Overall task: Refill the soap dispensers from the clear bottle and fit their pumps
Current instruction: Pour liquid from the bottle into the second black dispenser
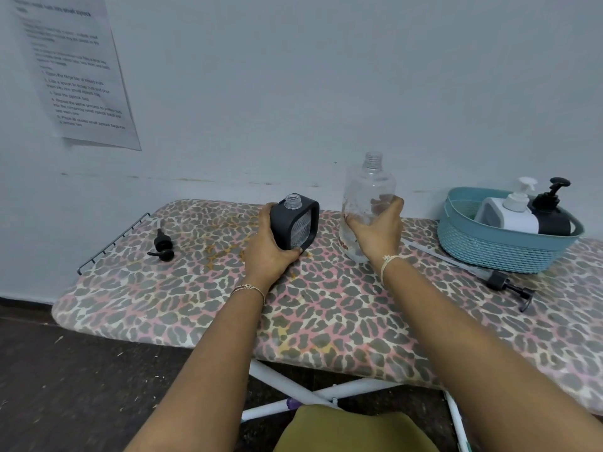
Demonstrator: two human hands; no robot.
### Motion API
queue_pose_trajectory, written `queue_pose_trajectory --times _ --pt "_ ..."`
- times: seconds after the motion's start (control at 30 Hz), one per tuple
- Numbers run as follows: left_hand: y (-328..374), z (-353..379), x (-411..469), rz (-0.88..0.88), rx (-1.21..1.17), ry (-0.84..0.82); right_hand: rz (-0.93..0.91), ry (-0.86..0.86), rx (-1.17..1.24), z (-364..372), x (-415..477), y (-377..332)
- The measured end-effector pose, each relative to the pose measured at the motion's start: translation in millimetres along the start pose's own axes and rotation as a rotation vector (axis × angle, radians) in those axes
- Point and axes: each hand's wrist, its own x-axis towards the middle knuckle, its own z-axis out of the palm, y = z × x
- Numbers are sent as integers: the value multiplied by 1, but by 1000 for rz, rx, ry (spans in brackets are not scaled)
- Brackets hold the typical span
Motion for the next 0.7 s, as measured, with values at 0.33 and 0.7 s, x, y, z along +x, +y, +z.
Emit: queue_pose_trajectory --times 0.33,0.7 --pt "8 -5 -3 -9 -90 -60 132 -57 -26 0 -11 10" --pt "-5 -19 -26 -105 -193 -62 391 22 -130 29 -76 -10"
